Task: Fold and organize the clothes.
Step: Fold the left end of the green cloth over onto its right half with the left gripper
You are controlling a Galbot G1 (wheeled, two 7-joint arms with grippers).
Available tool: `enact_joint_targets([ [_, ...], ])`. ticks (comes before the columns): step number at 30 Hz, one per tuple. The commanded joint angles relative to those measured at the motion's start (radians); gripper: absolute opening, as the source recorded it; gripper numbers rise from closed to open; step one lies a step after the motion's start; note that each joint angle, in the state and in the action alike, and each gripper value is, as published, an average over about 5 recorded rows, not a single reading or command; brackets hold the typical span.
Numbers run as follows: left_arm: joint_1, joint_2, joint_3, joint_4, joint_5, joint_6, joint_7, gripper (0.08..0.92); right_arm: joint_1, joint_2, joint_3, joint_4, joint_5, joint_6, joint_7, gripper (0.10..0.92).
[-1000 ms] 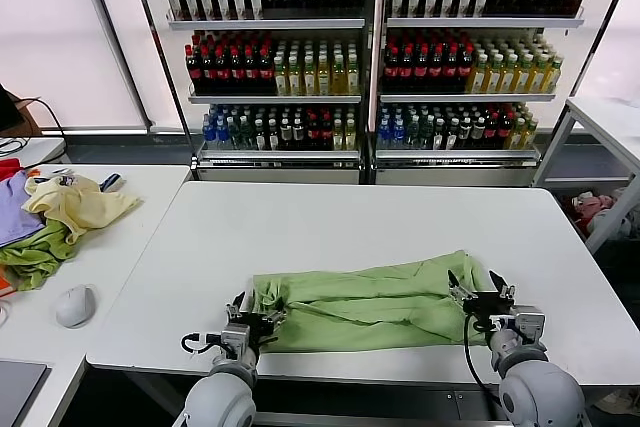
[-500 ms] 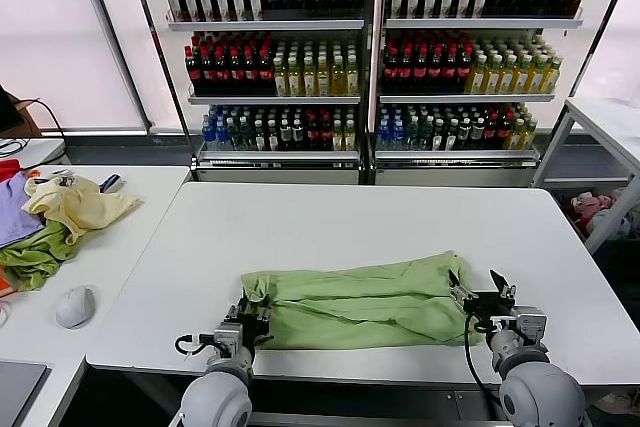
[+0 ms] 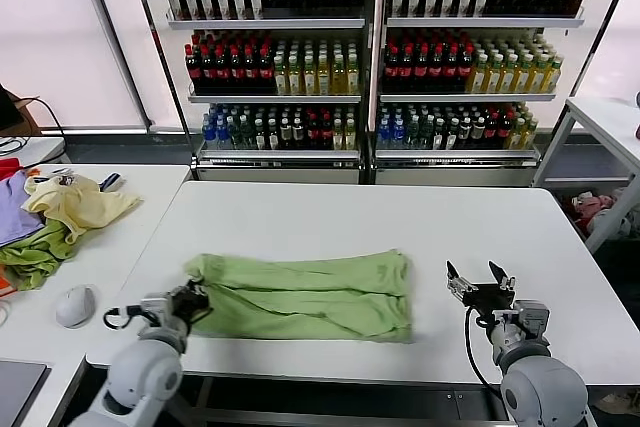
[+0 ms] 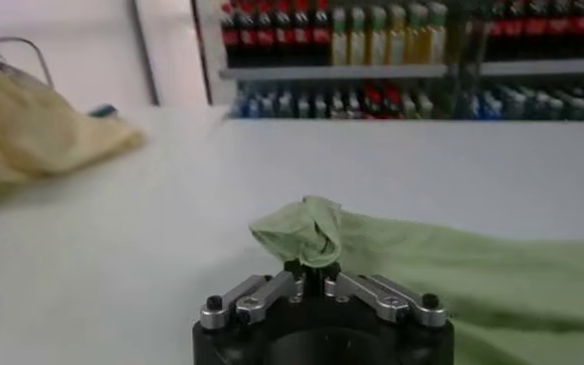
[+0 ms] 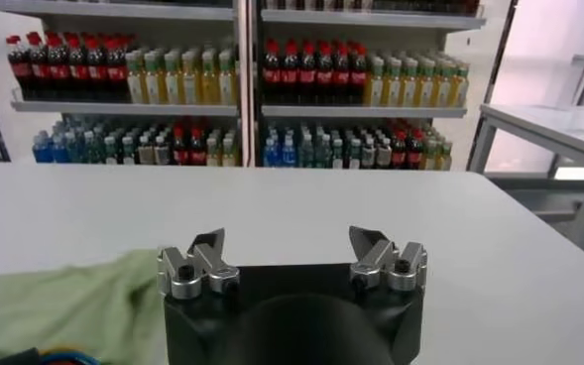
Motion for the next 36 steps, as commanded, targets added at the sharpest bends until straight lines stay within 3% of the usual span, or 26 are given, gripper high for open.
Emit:
enact_joint_targets([
  [1,-0.006,0.133,-0.256,-0.151,-0.288,-0.001,0.011,0.14,0.008,-0.004,-0.002,0.004,0.008,0.001,0.0,0.823],
  [9,-0.01,-0.039,-0.093,-0.33,-0.55,-0.001,0.02,0.14,0.004,-0.018,-0.003,0.011,0.01,0.003,-0.003,0.823],
  [19,-0.119,-0.241,0.134,-0.2,-0.588,-0.013,0.018,0.14,0.003,-0.02,-0.007,0.004,0.008,0.007,-0.004,0.823],
  [29,-0.238,-0.322,0.276,0.008,-0.471,-0.028,0.025,0.14,0.015,-0.013,-0.012,-0.011,0.006,0.009,-0.006,0.823],
  [36,-0.242,-0.322,0.322,0.033,-0.35,-0.021,0.093,0.143,0.026,-0.013,-0.01,-0.029,0.007,0.012,-0.009,0.823],
])
